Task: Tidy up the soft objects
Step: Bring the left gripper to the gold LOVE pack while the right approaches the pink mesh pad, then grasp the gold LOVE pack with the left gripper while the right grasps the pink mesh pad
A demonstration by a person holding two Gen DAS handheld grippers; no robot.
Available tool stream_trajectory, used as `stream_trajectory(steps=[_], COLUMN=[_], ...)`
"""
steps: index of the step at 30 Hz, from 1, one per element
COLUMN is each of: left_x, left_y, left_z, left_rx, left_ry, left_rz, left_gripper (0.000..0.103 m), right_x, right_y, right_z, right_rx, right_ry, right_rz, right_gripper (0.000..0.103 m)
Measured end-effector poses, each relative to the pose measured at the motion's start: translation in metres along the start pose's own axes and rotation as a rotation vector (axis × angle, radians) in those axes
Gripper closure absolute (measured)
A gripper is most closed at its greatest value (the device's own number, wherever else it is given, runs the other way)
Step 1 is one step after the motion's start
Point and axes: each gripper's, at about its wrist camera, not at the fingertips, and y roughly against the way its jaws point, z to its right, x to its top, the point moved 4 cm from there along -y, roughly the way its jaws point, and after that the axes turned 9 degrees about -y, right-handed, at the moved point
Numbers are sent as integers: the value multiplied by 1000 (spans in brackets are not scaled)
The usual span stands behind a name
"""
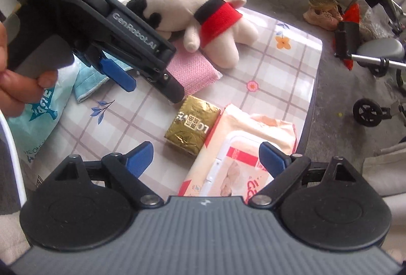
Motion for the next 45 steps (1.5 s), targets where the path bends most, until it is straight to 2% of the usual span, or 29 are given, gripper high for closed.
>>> stream_trajectory(steps=[4,10,14,16,17,20,24,27,30,31,33,36,37,38,40,45], left_x=[1,-2,-6,-6,-6,-7,-11,-17,-20,-19,-19,-18,-20,-23,-29,-43], left_y=[-35,-66,-78,-78,-77,-73,-62,-51,-39,-35,-31,-40,-43,-42,-38,-31], left_z=[11,18,18,19,19,17,1,-13,-23,-24,-25,-30,-33,-36,-42,-47], left_rx=[73,72,124,140,152,158,201,230,233,227,224,255,242,212,172,178], left_ry=[-47,-47,-54,-52,-55,-38,15,34,34,33,20,8,27,63,113,149], left_rz=[-35,-79,-97,-78,-70,-59,-57,-53,-35,-19,-1,-35,-36,-24,-9,21], left_gripper=[30,30,33,41,50,50,50,48,25,24,25,41,45,51,54,54], right_x=[-15,-28,-32,-34,-35,-33,-13,17,53,66,87,111,115,119,119,121], right_y=[1,2,2,2,2,3,3,-6,-24,-32,-50,-81,-91,-102,-119,-153], right_z=[17,41,52,55,56,57,58,56,51,49,47,39,35,29,16,-18], right_rx=[-15,-16,-19,-17,-17,-18,18,86,187,225,295,384,403,411,398,360], right_ry=[-89,-193,-238,-253,-256,-250,-212,-150,-101,-100,-122,-176,-189,-196,-177,-124], right_rz=[13,33,41,45,45,53,93,119,120,107,73,-6,-34,-58,-89,-127], right_gripper=[16,17,17,17,17,17,17,16,16,16,16,17,19,21,22,21])
